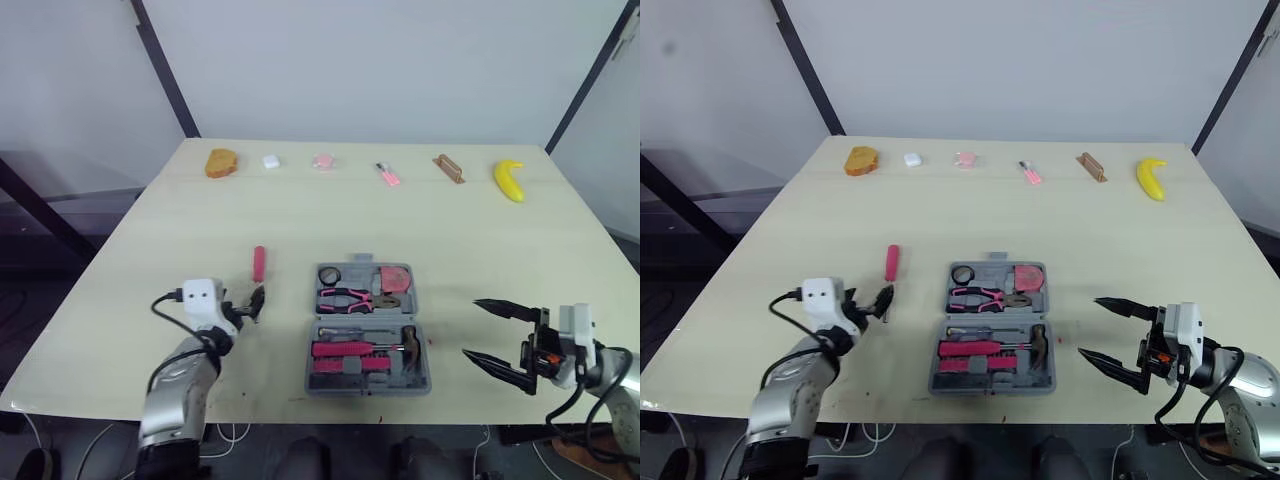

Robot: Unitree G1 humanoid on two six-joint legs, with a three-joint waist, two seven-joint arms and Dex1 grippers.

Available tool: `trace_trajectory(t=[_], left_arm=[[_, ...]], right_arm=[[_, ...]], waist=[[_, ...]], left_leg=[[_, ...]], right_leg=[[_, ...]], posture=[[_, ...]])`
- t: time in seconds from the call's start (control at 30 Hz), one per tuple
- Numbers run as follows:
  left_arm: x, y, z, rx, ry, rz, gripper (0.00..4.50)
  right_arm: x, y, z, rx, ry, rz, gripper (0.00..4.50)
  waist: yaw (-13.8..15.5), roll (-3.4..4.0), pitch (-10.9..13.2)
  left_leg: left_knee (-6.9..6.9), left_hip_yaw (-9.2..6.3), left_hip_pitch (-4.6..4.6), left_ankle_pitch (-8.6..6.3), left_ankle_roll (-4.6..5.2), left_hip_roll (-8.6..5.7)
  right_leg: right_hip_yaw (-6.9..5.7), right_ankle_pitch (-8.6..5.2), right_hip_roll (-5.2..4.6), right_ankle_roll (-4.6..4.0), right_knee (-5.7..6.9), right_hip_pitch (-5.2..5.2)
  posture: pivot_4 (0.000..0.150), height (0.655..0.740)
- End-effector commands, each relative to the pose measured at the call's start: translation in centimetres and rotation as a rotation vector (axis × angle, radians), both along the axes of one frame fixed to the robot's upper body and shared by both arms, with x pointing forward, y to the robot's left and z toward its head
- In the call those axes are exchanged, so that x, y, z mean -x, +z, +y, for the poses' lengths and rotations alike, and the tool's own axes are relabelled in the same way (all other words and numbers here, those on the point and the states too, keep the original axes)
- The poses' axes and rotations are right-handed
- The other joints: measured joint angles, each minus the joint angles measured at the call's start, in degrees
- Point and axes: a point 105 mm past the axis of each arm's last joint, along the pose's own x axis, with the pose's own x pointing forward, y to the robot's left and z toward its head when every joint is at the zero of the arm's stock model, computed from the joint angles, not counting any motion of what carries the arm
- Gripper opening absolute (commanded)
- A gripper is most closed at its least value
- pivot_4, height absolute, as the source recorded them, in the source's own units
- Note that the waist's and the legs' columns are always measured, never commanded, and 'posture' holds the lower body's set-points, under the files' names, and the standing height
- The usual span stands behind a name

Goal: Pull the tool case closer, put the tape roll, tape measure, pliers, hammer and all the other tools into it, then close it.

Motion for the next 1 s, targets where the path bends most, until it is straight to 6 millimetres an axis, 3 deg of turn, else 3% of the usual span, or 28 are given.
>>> trace_trajectory(t=[0.03, 0.5, 0.63, 0.73, 0.83, 0.87, 1.0], left_arm=[[-1.7, 1.0, 0.1, -0.047, 0.034, -0.032, 4.43], [-4.6, 0.2, 0.1, -0.059, 0.047, 0.007, 4.43], [-5.0, 0.2, 0.5, -0.062, 0.051, 0.008, 3.50], [-4.8, -0.2, 0.2, -0.086, 0.014, 0.020, 2.23], [-4.6, -0.3, 0.2, -0.093, 0.012, 0.020, 0.69], [-4.3, -0.3, 0.3, -0.094, 0.012, 0.019, 0.41], [-2.9, -0.3, 0.2, -0.112, -0.010, 0.022, 0.42]], right_arm=[[0.1, 0.0, 0.0, 0.023, 0.016, -0.037, 4.50], [0.1, 0.4, 0.6, 0.008, 0.012, -0.055, 4.50], [0.1, 0.7, 0.5, 0.009, 0.017, -0.051, 4.50], [-0.1, 1.6, 0.6, -0.016, 0.022, -0.067, 4.50], [-0.2, 1.8, 0.8, -0.019, 0.023, -0.068, 4.50], [-0.1, 1.9, 0.9, -0.020, 0.023, -0.068, 4.50], [-0.1, 1.9, 1.1, -0.020, 0.024, -0.066, 4.50]], waist=[[0.16, -0.01, 0.00], [-0.09, -0.01, 0.01], [-0.09, -0.02, 0.01], [-0.25, -0.01, 0.01], [-0.19, -0.01, 0.01], [-0.18, -0.01, 0.01], [-0.41, -0.01, 0.00]], left_leg=[[0.01, -0.02, -0.01, 0.00, 0.00, -0.01], [0.01, -0.07, -0.05, 0.00, -0.01, -0.01], [0.01, -0.07, -0.05, 0.00, -0.01, -0.02], [0.00, -0.08, -0.05, 0.00, -0.01, -0.01], [0.00, -0.08, -0.05, 0.00, -0.01, -0.01], [0.00, -0.09, -0.04, 0.00, -0.01, -0.01], [-0.01, -0.05, -0.03, 0.00, -0.01, 0.03]], right_leg=[[-0.02, 0.00, 0.01, 0.00, 0.00, 0.00], [-0.06, 0.01, 0.02, 0.01, 0.00, -0.01], [-0.05, 0.01, 0.01, 0.01, 0.00, -0.01], [-0.06, 0.01, 0.01, 0.01, 0.00, -0.01], [-0.07, 0.01, 0.02, 0.01, 0.00, -0.01], [-0.08, 0.01, 0.01, 0.01, 0.00, 0.00], [-0.03, 0.01, -0.02, 0.01, 0.00, -0.01]], posture=[[0.150, 0.7400], [0.150, 0.7400], [0.150, 0.7400], [0.150, 0.7400], [0.150, 0.7400], [0.150, 0.7400], [0.150, 0.7400]])
